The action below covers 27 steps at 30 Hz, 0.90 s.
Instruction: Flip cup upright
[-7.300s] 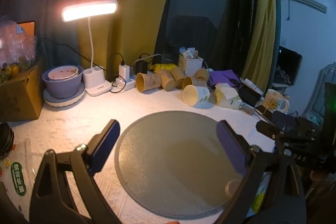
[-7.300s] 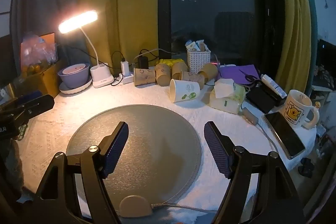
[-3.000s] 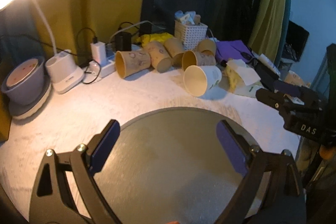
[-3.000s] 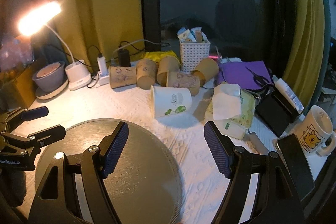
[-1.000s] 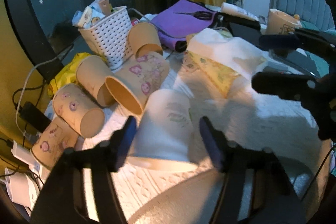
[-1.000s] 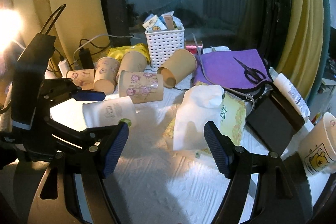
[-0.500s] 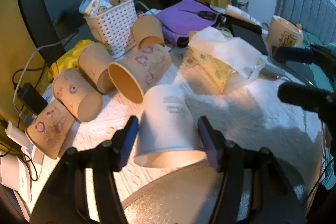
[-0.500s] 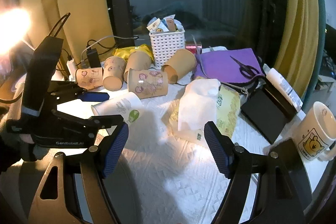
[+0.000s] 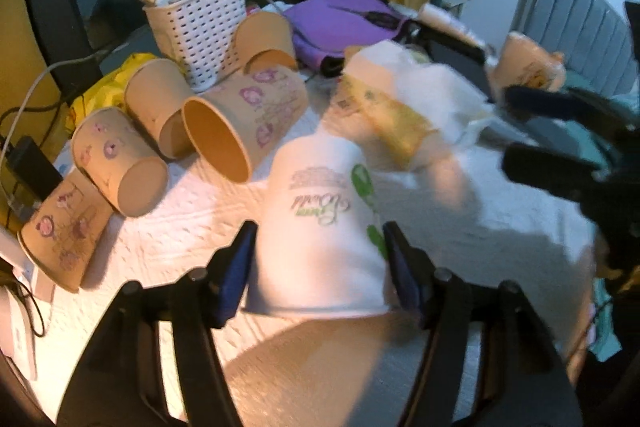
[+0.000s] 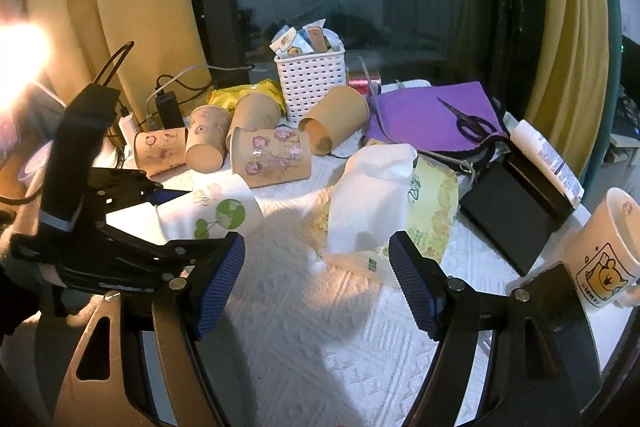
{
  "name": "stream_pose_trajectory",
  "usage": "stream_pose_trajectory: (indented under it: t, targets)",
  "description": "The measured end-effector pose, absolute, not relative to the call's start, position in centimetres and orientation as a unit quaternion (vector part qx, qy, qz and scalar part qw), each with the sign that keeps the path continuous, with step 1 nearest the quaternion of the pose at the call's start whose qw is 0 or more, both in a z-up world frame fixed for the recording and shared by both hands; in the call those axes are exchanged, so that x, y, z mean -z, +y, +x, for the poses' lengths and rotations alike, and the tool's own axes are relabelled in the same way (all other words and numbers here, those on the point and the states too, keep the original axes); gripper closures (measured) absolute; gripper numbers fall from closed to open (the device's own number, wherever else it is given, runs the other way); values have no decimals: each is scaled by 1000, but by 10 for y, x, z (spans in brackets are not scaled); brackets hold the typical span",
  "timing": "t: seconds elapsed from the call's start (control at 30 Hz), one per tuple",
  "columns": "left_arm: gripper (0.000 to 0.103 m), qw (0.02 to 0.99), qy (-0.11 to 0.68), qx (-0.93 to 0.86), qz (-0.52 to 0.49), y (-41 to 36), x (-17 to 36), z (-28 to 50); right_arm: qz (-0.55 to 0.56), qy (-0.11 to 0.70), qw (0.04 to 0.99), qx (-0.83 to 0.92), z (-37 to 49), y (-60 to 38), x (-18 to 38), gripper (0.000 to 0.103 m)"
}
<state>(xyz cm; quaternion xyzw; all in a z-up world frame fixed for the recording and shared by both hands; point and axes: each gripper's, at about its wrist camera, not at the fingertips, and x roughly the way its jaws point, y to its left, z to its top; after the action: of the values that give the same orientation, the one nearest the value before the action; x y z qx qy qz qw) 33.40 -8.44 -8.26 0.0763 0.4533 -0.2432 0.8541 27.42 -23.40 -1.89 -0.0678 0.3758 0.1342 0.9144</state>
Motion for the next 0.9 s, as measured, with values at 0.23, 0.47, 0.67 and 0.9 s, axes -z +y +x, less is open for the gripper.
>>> stream_pose_trajectory:
  t: [0.23,0.47,0.67,0.9]
  targets:
    - [39,853,440,269,76,-84,54,283,-76,371,916,-135,256,-227,9,26]
    - [39,856,429,277,86,-80,29,217,-83,368,915,-143,219,-213,-1,26]
    - [39,854,417,290,110,-77,21,165,-86,370,913,-151,181,-203,-4,26]
    - [39,838,418,319,149,-83,32,122,-84,383,906,-158,143,-197,2,26]
